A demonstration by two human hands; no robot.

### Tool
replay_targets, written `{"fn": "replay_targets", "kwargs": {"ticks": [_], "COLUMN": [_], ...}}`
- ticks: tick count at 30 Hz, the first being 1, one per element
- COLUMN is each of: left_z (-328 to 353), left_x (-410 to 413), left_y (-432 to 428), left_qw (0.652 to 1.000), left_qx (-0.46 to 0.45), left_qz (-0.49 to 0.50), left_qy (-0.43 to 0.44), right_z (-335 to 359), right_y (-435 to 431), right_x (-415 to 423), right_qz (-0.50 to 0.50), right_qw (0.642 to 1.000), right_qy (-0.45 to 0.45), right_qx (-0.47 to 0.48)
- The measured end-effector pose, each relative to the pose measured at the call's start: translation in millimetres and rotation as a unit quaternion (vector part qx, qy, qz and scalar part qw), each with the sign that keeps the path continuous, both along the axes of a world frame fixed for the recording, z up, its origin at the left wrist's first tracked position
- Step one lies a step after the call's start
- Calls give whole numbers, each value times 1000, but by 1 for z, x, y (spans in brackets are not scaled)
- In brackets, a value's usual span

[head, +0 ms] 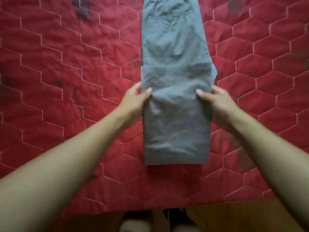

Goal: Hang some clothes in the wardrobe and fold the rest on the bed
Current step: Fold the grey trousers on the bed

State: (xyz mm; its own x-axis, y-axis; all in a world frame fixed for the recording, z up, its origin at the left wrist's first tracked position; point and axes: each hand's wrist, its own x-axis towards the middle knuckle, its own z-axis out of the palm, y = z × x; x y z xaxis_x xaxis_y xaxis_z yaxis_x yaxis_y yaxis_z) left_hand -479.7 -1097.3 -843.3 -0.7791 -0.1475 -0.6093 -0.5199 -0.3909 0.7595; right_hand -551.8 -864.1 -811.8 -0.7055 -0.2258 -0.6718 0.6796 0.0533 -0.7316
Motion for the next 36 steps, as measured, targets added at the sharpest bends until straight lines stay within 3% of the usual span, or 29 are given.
{"fn": "replay_targets", "kwargs": {"ticks": [2,5,8,13,16,21,26,32,36], "left_z": [7,-12,-42,-59,-59,-58,-53,-62,-67], "left_x": [-55,-77,-30,78,110,131,152,54,-28], "left_y": [-22,-34,-24,13,31,48,57,35,17], "left_qw": [1000,987,963,954,963,963,945,966,972], "left_qx": [3,-23,-10,34,-6,-99,-83,-185,-220], "left_qz": [-2,-84,-153,-139,-100,-100,-136,-48,15], "left_qy": [-12,-133,-224,-263,-250,-230,-287,-172,-85], "right_z": [3,-23,-60,-83,-89,-94,-90,-102,-104], "right_y": [-5,1,15,47,58,68,81,30,-17], "right_x": [-53,-73,-27,52,75,93,121,32,-53], "right_qz": [12,128,187,119,100,159,170,141,110], "right_qw": [1000,979,953,965,965,966,957,978,973], "right_qy": [12,-86,-149,-188,-193,-111,-166,-41,72], "right_qx": [4,133,188,139,144,173,166,151,188]}}
